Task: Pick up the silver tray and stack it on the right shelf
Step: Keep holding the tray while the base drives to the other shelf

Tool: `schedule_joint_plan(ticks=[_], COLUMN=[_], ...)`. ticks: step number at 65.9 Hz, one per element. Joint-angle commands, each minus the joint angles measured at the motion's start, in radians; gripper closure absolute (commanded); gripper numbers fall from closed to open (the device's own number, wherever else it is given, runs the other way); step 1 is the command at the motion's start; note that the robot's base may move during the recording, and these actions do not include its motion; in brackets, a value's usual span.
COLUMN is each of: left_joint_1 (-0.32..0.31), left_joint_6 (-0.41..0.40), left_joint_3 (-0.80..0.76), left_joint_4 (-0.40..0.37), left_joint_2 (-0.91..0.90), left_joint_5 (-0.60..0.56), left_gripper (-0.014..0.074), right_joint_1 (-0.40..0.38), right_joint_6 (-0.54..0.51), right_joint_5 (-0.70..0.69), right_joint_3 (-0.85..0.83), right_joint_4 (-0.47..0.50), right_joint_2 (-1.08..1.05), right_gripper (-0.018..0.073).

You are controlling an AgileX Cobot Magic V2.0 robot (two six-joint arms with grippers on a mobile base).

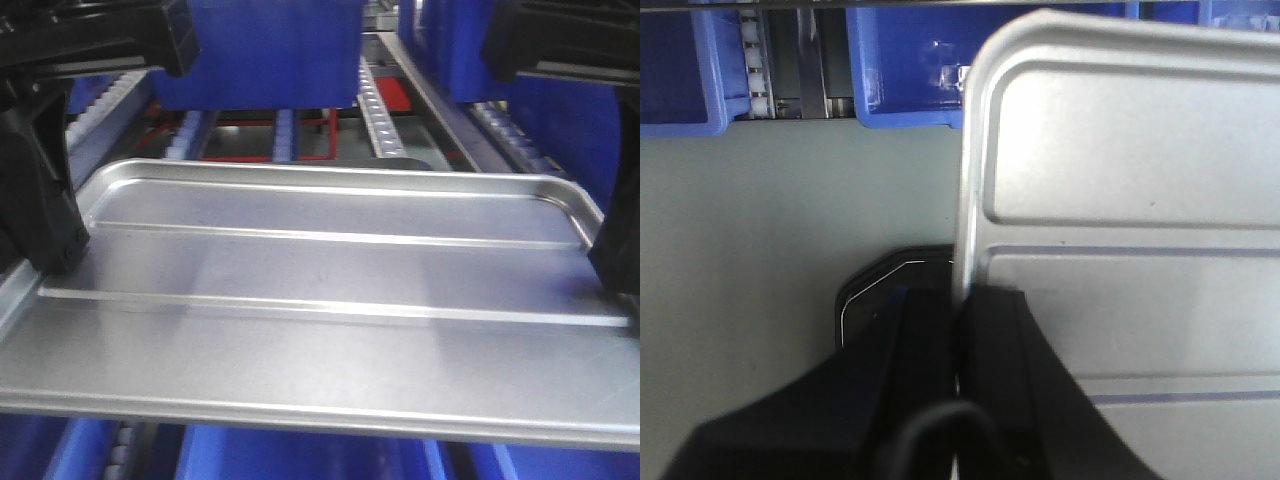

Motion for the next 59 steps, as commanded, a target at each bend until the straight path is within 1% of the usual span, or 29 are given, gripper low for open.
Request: schedule_joint_plan(ticks=[1, 59], left_joint_1=[-0.003, -0.003], left_joint_6=[-0.001, -0.001], left_joint_3=[-0.025, -0.025], left_joint_4=[0.054, 0.052], left_joint_2=[-0.031, -0.031], left_joint_5=[0.04, 0.04], left_gripper=[0.0696, 0.0696], right_joint_1=[-0.005, -0.005], right_joint_6=[-0.007, -0.007], right_joint_5=[0.036, 0.036], right_joint_3=[-0.024, -0.024], right_joint_4=[-0.054, -0.054], right_joint_2=[-0.024, -0.024], right_gripper=[0.0501, 0.0501])
